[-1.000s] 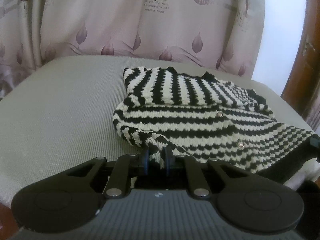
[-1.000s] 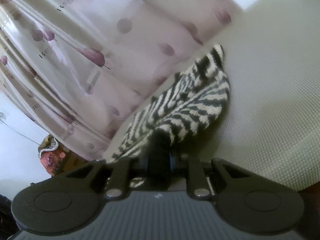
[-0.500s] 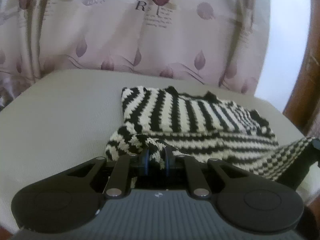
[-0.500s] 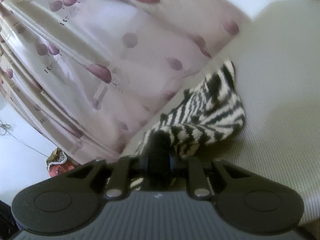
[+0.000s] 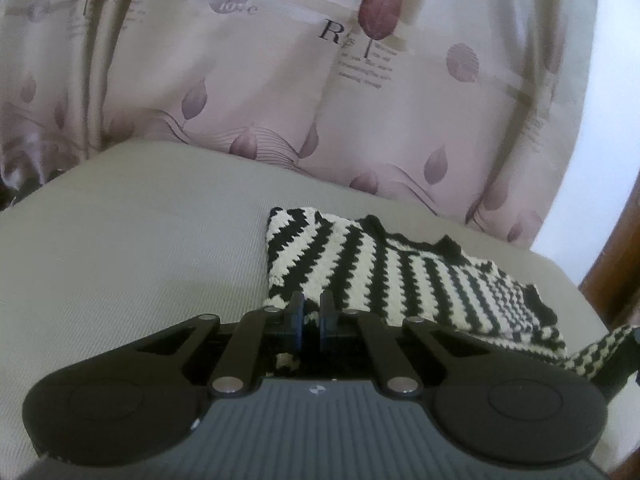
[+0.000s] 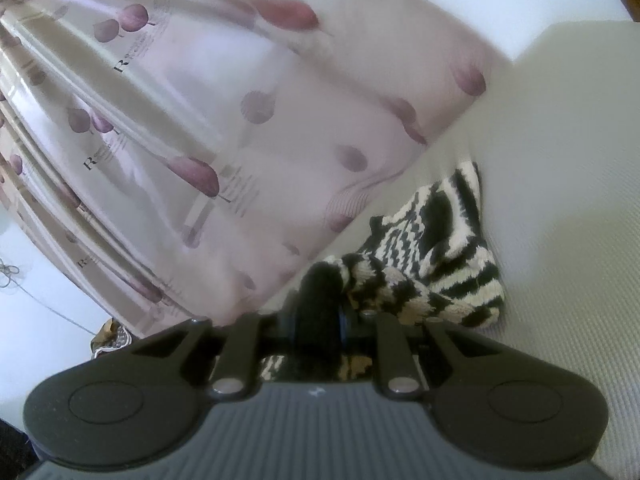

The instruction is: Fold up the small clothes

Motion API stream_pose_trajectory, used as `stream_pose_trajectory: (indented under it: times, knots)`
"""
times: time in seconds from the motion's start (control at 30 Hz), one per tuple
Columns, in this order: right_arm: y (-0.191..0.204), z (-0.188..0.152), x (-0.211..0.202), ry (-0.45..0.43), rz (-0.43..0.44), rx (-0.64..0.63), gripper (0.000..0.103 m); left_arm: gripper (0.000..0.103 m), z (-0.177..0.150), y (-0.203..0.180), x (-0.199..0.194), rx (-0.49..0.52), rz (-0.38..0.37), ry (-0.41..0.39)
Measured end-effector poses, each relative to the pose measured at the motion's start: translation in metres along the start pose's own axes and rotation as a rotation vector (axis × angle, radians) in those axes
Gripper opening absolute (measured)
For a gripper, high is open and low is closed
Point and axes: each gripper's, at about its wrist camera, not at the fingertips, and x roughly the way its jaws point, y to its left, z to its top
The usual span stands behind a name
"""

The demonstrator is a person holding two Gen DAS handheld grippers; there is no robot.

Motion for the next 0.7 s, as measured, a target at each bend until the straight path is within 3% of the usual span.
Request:
stream_pose_trajectory:
  times: [0.23, 0.57, 0.67, 0.7]
  knots:
    - [0.004, 0.005, 0.01, 0.0, 0.01, -0.013, 0.018, 0.006, -0.003, 0.004, 0.005, 0.031, 0.007, 0.027]
    - [0.008, 0.005, 0.011, -0.006, 0.004, -0.008, 0.018, 0.002, 0.006, 0.03, -0.003, -0.047, 0.001, 0.019]
    - [0.01, 0.004, 0.012, -0.001, 0.011, -0.012, 0.018, 0.003, 0.002, 0.033, -0.01, 0.023, -0.053, 0.092]
    - [0.011, 0.004, 0.011, 0.002, 0.009, -0.015, 0.018, 0.011, -0.002, 0.037, -0.015, 0.025, -0.059, 0.11]
